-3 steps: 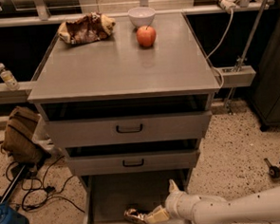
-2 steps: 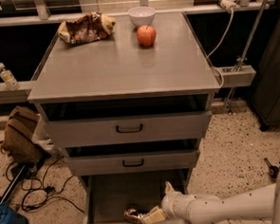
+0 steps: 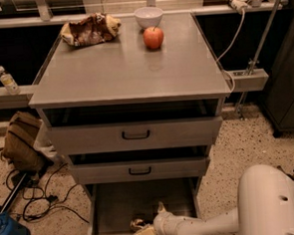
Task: Pick orange can from bottom drawer and place on counter
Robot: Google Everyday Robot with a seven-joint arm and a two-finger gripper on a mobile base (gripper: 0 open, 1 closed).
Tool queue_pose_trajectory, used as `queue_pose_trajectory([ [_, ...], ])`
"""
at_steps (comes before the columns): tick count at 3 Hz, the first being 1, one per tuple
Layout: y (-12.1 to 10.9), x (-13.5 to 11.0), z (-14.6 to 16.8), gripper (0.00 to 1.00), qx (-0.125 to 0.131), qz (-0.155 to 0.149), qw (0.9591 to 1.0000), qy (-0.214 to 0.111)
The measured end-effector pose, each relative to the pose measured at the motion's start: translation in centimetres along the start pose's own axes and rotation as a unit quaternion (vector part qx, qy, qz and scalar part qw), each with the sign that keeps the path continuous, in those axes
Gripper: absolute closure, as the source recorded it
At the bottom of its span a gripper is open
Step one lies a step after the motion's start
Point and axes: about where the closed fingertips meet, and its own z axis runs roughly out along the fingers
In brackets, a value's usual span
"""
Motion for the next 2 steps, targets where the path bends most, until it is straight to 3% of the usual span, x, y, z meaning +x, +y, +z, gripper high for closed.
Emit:
queue_pose_trajectory([
  [1,0.0,0.0,0.0,0.0,0.0,0.0,1.0,0.0],
  [2,1.8,1.4,2.6,0.0,-0.02,0.001,0.9998,-0.008],
])
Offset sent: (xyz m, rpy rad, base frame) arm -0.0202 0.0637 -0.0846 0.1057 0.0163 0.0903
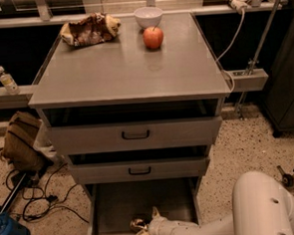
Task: Pick orange can from bottom drawer and place on counter
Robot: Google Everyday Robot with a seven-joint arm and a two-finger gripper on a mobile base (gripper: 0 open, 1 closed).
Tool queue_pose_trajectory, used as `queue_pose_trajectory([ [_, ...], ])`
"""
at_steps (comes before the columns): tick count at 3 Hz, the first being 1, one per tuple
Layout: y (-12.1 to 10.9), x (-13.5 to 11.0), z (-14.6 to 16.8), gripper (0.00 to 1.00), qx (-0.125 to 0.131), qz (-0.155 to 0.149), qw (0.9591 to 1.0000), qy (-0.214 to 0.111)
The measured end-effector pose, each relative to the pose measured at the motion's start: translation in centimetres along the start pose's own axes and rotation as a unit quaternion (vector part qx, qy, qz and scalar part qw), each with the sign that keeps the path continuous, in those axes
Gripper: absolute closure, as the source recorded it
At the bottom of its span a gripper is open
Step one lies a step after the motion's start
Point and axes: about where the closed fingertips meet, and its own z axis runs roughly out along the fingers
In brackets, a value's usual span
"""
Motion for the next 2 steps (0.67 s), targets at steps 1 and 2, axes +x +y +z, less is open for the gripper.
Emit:
queue_pose_trajectory([
  [1,2.3,1.9,3.5,0.0,-0.024,0.005,0.9997,-0.007],
  [2,3.4,3.0,5.3,0.0,-0.035,0.006,0.9993,-0.008],
])
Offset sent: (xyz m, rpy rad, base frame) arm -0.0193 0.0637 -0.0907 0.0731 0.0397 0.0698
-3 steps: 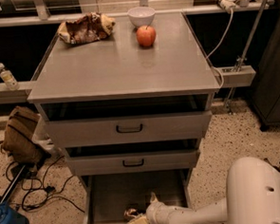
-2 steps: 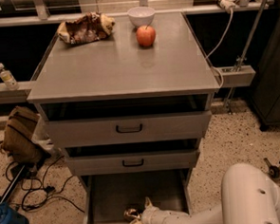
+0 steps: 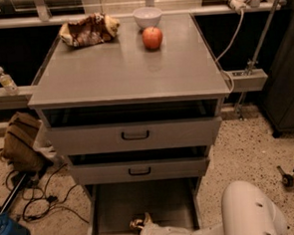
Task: Pick orange can from bottom drawer and place on counter
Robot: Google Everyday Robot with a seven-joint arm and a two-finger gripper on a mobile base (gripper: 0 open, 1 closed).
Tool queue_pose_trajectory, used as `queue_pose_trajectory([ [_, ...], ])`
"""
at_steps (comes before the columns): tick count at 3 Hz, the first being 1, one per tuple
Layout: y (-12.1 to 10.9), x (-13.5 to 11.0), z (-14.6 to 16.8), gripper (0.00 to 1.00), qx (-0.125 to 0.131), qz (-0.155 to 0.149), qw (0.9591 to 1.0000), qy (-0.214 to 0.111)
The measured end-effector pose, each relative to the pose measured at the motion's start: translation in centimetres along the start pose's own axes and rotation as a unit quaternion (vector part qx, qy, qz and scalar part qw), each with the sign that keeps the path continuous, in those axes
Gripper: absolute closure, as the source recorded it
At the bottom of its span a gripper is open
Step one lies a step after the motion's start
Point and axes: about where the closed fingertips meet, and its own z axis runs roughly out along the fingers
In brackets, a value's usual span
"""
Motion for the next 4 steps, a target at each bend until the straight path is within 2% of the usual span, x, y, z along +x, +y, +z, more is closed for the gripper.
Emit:
queue_pose_trajectory([
  [1,0.11,-0.33,-0.21,0.03,0.0,0.0,1.0,0.0],
  [2,0.11,-0.33,-0.21,0.24,0.0,0.0,1.0,0.0],
  [4,0.11,-0.33,-0.21,0.73,0.0,0.0,1.0,0.0],
])
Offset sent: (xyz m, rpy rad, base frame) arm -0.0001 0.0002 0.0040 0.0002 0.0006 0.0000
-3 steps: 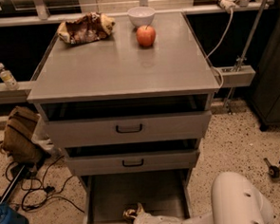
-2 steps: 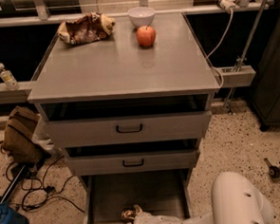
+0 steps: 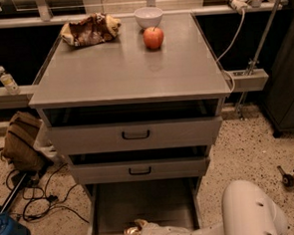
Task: Pick orange can from bottom drawer and place on counter
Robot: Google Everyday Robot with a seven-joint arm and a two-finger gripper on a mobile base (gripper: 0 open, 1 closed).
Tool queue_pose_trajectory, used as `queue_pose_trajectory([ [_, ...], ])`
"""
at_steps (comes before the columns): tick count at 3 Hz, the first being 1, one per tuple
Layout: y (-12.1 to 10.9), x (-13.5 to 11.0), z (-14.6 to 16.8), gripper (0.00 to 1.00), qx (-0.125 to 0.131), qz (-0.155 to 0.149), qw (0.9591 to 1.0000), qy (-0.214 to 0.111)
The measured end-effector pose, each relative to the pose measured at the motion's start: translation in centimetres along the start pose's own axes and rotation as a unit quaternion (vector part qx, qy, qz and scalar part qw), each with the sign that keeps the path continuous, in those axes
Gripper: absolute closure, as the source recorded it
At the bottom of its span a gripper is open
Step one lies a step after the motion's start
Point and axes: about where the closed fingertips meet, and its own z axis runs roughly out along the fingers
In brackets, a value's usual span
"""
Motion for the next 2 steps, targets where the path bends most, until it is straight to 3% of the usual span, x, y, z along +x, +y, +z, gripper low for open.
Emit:
queue_pose_trajectory([
  [1,0.01,-0.04,-0.03,0.96,0.0,0.0,1.0,0.0],
  [2,0.07,-0.27,-0.19,1.0,0.0,0.0,1.0,0.0],
])
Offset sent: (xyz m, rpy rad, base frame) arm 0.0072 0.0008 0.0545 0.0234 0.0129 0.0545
